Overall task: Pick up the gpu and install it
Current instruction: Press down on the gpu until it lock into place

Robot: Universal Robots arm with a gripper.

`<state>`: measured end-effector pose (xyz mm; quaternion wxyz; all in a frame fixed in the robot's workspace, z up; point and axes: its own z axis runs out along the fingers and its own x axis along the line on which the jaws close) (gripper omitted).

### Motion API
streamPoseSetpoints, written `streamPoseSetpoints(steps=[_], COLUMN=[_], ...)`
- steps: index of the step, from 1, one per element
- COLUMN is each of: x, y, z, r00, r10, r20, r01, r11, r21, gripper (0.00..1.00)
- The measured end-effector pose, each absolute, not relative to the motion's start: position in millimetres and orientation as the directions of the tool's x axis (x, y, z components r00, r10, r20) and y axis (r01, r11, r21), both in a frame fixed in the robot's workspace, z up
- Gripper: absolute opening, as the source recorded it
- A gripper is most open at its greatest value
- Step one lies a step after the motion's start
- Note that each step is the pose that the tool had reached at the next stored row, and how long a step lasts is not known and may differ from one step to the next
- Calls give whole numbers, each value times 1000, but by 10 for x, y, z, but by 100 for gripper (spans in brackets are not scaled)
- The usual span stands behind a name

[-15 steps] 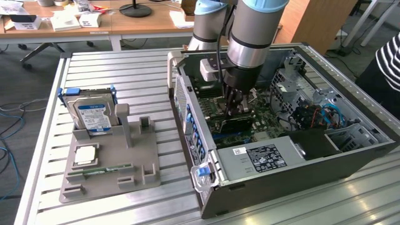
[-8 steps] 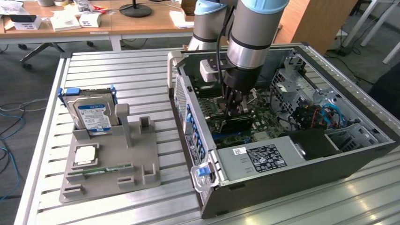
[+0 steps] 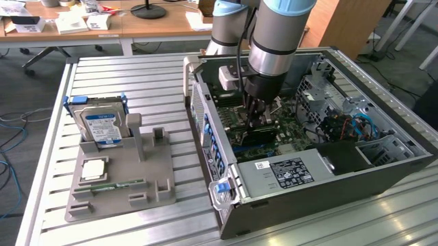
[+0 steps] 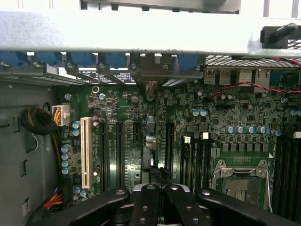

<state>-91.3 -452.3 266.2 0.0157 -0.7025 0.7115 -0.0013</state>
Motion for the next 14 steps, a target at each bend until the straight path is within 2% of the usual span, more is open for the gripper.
streamPoseSetpoints(steps=[14], x=[-916], y=[-4523], z=[2642], r00=[-12], r10=[-1000], r20=[-20], r01=[-1000], r11=[13], r21=[-24], gripper=[11])
